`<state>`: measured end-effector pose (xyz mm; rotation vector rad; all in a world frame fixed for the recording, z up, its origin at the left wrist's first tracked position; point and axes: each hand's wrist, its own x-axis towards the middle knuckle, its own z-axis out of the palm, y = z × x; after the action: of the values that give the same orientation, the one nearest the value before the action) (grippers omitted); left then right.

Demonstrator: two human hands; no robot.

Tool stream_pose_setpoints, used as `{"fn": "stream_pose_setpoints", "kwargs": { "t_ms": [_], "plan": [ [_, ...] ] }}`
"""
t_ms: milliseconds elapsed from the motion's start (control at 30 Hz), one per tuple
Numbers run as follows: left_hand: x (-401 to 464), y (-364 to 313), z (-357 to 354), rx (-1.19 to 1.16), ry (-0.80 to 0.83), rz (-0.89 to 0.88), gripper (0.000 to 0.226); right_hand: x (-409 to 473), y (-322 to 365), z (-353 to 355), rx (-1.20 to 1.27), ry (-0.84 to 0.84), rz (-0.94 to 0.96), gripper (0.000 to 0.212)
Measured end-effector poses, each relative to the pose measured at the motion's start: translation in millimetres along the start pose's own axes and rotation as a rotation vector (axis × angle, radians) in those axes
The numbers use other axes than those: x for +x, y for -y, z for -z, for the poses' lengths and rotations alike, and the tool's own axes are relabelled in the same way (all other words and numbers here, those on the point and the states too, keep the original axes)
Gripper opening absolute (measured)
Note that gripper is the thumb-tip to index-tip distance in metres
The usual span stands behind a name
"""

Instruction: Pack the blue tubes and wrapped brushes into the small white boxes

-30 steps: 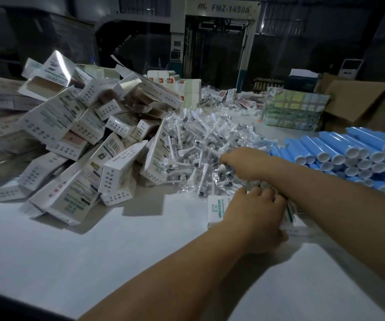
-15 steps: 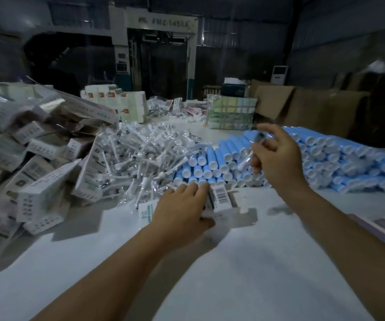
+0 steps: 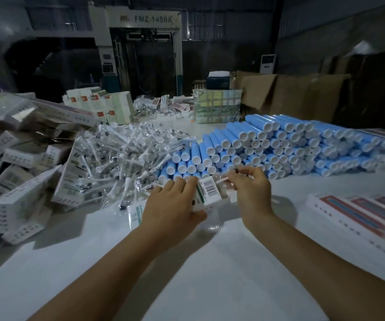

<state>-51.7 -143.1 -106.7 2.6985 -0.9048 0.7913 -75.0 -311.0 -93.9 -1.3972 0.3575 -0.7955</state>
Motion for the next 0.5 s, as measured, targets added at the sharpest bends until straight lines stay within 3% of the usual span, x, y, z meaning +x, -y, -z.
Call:
{"fn": "stream_pose_setpoints", "kwargs": {
  "t_ms": [200, 267, 500],
  "plan": [
    [0.6, -2.7, -0.1, 0.025, -0.020, 0.005, 0.076, -18.4, -6.2, -7.2, -0.138, 0.194, 0.037, 0.021],
    [1.3, -1.6, 0.4, 0.005, -0.027, 0.018, 0.078, -20.7, -2.6, -7.4, -0.076, 0.241, 0.056, 0.026],
    [5.2, 10.2, 4.6, -0.034, -0.057, 0.130, 0.081, -19.1, 5.1, 12.2, -0.081, 0.053, 0.210, 0.019]
  ]
}}
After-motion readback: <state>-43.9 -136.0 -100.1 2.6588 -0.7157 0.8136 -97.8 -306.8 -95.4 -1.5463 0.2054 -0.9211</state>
